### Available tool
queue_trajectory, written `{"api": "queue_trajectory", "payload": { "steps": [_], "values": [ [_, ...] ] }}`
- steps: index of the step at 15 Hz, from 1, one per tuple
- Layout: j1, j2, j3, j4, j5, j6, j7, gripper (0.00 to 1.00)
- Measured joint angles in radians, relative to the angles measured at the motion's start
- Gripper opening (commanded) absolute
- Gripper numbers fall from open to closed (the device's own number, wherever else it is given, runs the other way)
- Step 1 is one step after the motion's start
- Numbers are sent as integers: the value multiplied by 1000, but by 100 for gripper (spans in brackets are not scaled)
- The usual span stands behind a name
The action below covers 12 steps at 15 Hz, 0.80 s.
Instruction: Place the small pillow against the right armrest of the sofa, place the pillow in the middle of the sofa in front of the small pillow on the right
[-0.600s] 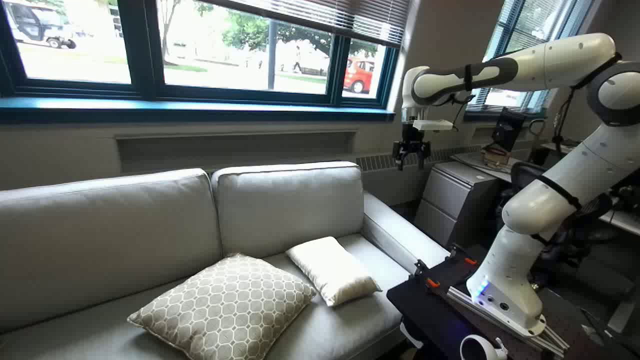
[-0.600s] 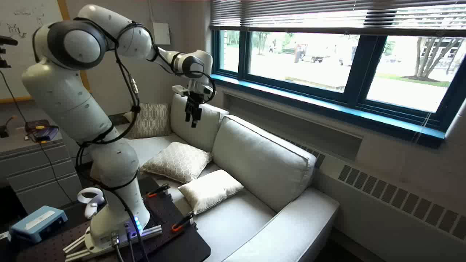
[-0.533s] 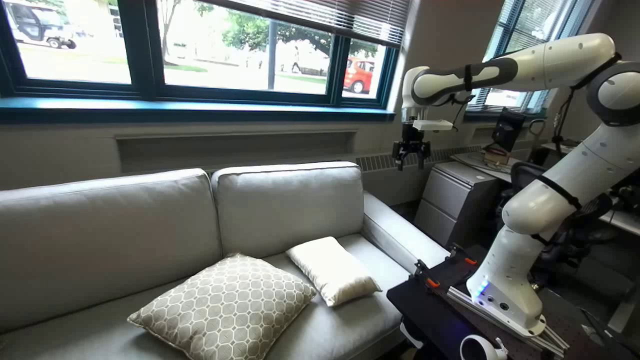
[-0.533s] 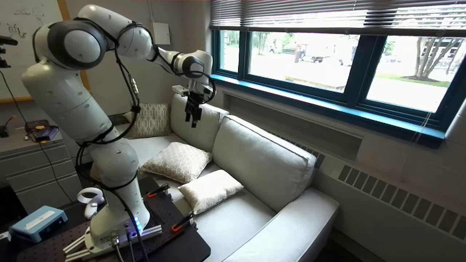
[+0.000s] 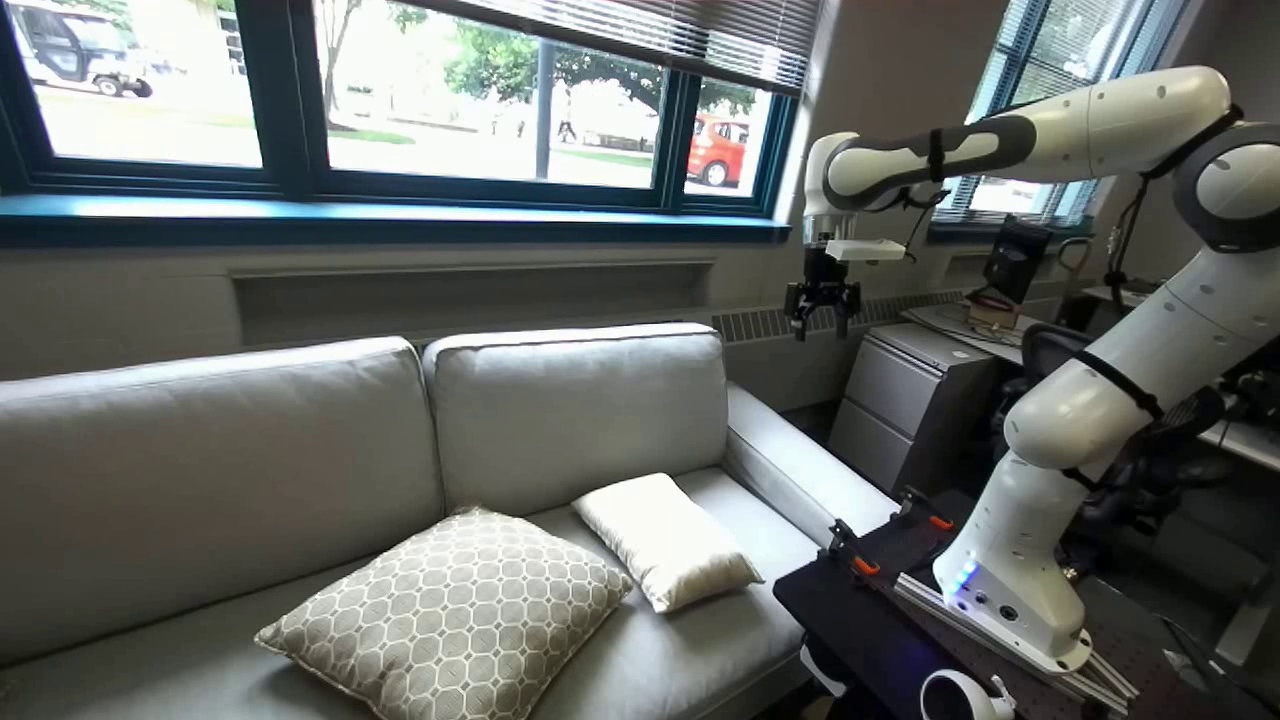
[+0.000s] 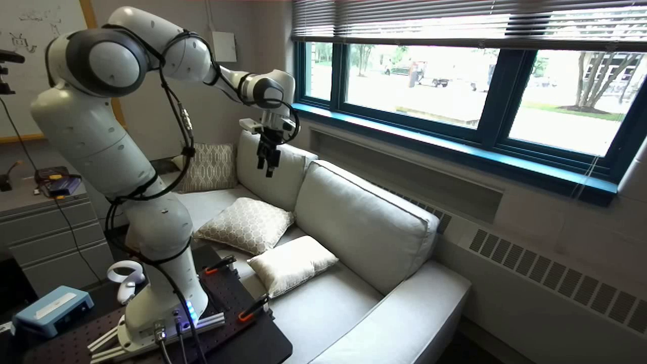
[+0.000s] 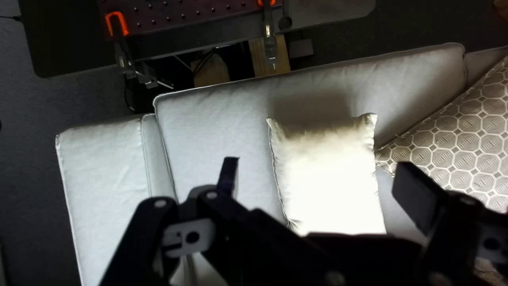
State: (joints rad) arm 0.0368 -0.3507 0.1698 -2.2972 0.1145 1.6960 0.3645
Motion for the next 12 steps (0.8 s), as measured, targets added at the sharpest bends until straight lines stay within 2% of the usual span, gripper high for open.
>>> {"api": "queue_trajectory", "payload": {
  "steps": [5, 8, 12],
  "values": [
    [-4, 13, -19, 1, 0, 40, 0, 100],
    [-16, 84, -54, 14, 1, 194, -6, 100],
    [-28, 304, -111, 63, 51, 431, -44, 100]
  ]
}}
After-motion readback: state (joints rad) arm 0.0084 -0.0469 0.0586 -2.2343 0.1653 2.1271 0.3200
